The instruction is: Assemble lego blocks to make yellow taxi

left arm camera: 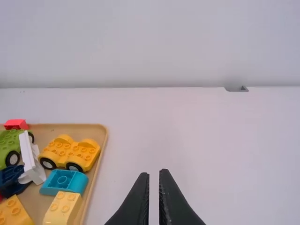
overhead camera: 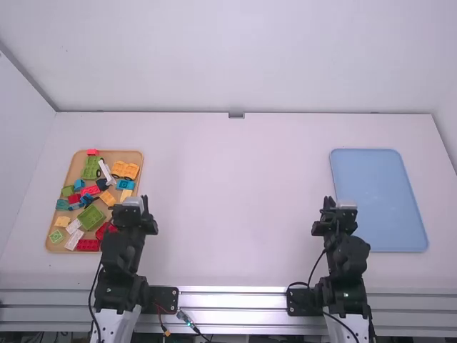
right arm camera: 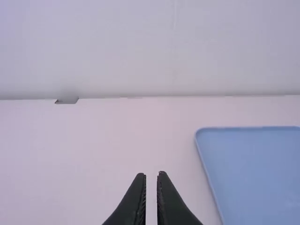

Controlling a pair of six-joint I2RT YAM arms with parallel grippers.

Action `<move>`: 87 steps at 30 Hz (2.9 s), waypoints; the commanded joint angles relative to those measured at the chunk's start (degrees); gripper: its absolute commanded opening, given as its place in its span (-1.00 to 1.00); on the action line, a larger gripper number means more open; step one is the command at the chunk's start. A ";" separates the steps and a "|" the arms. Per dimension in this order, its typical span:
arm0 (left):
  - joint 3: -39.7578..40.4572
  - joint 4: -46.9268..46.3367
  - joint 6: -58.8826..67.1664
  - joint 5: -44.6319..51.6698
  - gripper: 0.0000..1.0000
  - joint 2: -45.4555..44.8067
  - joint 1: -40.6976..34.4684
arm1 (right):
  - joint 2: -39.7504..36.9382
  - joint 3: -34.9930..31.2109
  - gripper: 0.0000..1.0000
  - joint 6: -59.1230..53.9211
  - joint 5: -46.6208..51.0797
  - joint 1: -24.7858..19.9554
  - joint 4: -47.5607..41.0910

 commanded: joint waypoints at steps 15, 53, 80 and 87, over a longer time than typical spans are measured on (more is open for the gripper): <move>21.65 -6.47 2.43 -9.34 -0.35 21.65 -0.71 | 16.87 15.91 -0.34 -4.78 -0.66 -0.80 0.49; 70.74 -20.09 -19.68 -11.24 0.91 77.30 10.52 | 65.46 47.92 0.91 -15.25 -2.75 -0.72 6.42; 105.92 -58.73 -25.22 9.18 0.98 115.38 15.52 | 67.95 49.66 0.97 -16.04 -2.84 1.97 4.79; 101.37 -58.49 -37.99 7.63 0.98 115.38 15.67 | 67.95 49.66 0.98 -16.02 -2.84 1.92 4.44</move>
